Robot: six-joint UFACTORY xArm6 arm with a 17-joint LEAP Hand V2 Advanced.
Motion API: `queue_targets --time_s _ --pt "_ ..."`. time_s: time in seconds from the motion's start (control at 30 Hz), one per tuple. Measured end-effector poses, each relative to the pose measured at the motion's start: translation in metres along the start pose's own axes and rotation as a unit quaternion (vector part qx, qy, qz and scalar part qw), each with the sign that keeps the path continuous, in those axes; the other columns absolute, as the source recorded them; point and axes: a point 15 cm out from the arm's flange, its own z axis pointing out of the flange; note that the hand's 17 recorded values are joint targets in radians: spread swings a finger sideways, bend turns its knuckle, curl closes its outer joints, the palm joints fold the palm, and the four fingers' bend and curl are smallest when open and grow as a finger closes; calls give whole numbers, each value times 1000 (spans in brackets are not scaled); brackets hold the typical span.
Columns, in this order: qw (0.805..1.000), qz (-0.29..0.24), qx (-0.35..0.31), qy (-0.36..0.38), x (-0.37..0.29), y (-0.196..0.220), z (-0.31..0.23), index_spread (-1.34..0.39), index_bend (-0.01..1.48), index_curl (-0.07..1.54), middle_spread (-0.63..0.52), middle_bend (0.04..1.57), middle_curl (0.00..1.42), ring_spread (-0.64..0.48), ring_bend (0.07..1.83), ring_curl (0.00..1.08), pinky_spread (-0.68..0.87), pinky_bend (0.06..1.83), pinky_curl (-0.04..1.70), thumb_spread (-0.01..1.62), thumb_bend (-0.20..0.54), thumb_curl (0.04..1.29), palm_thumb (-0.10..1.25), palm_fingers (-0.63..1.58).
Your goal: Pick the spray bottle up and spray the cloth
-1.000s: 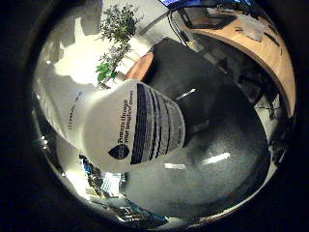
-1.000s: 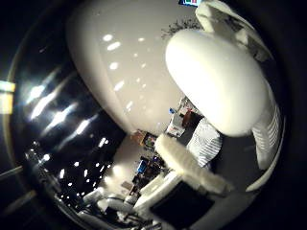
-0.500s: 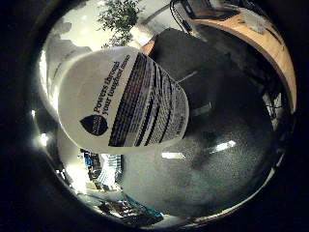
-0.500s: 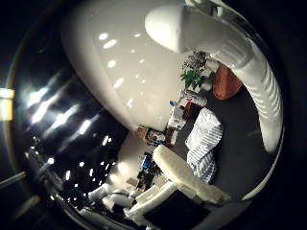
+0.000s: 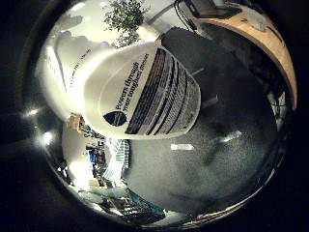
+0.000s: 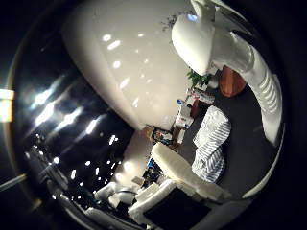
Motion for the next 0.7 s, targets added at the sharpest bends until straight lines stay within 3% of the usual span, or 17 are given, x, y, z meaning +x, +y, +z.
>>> queue_targets --time_s 0.7 --pt "1000 -2 -3 -10 4 8 -16 -244 164 300 138 192 325 175 335 246 381 423 291 1111 -21 295 535 140"
